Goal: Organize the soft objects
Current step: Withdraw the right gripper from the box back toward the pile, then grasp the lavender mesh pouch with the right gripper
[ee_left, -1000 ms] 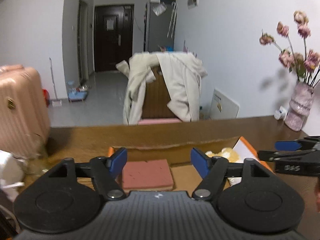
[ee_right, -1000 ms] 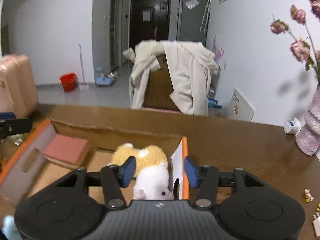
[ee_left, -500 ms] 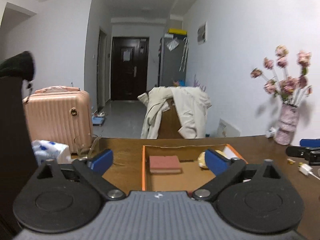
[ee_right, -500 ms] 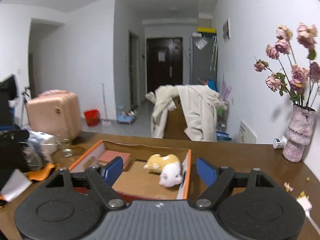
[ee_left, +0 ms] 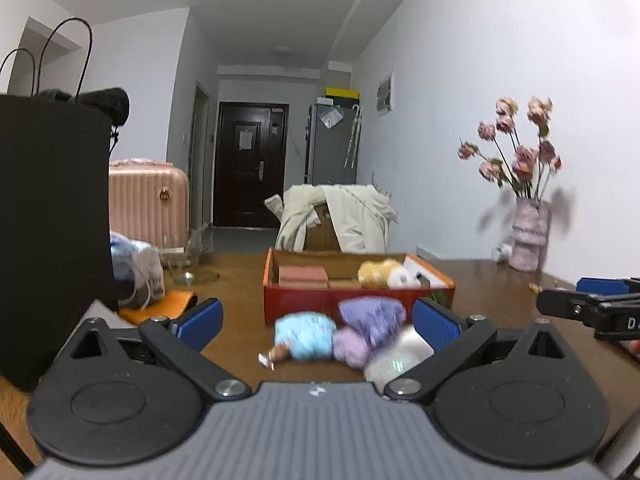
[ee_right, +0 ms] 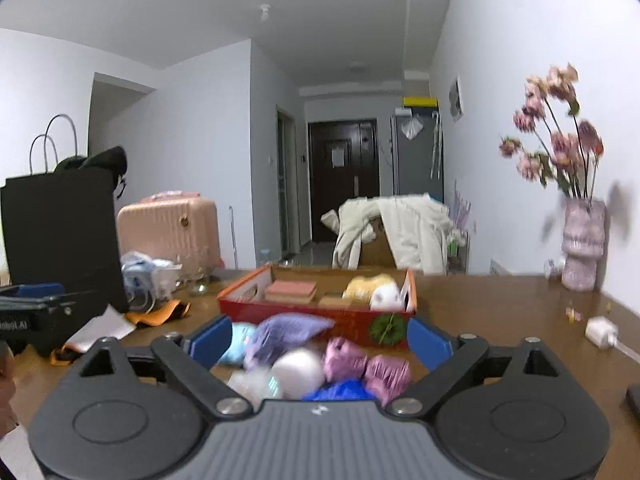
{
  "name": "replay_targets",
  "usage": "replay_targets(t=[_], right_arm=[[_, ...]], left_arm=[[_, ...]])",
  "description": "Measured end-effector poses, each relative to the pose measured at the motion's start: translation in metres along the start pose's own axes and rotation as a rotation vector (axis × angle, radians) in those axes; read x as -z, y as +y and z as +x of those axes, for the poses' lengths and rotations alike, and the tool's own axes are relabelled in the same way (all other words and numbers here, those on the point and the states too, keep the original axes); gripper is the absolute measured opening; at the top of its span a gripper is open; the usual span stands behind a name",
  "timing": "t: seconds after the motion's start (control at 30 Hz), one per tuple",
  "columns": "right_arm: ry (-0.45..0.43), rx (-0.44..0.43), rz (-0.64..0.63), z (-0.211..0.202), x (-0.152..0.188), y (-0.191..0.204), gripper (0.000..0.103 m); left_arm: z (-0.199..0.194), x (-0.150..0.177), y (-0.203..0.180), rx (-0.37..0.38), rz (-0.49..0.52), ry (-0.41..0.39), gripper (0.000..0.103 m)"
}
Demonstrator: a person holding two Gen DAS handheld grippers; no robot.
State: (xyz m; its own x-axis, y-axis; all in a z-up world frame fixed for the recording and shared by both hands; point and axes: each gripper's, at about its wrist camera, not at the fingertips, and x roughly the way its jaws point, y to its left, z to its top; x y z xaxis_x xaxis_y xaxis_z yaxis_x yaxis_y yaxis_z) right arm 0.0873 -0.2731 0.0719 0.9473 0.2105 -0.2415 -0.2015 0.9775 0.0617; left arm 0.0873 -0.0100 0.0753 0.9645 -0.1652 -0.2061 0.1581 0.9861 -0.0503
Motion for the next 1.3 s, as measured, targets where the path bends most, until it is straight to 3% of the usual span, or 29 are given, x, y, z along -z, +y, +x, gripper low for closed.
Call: replay_targets(t=[0.1,0.33,0.63,0.93,1.17,1.2,1.23,1.27,1.3], right_arm=[[0.037,-0.043,-0.005,-0.003,0.011,0.007,0.095],[0.080,-0.048,-0.015,0.009,0.022,0.012,0.094],[0.164,-0.039,0.033,0.050,0.030,-0.001,0.088],[0.208,-0.091,0.105,0.124,0.018,-0.011,0.086],[0.249,-0.083,-0.014,0.203,0.011,0.028,0.084],[0.257,-0.077,-0.020,0.214,0.011,0.032,0.078],[0.270,-0.068,-0.017,0.222,0.010,0.034,0.051],[0.280,-0.065,-0.005,0.230,0.009,0.034,0.038],[0.260,-0.072,0.011,0.233,0.008,0.034,0.032]], left_arm=[[-0.007,0.014,-0.005,0.023,0.042,0.009,0.103],[0.004,0.015,-0.005,0.013,0.027,0.030,0.103],[0.051,0.022,0.001,-0.021,0.004,0.132,0.103],[0.111,0.020,0.016,-0.040,-0.030,0.190,0.103],[0.145,0.008,0.040,-0.117,-0.025,0.167,0.103],[0.146,0.007,0.042,-0.118,-0.030,0.166,0.103],[0.148,0.007,0.045,-0.117,-0.035,0.167,0.103],[0.148,0.006,0.046,-0.117,-0.037,0.166,0.103],[0.148,0.006,0.046,-0.118,-0.036,0.167,0.103]])
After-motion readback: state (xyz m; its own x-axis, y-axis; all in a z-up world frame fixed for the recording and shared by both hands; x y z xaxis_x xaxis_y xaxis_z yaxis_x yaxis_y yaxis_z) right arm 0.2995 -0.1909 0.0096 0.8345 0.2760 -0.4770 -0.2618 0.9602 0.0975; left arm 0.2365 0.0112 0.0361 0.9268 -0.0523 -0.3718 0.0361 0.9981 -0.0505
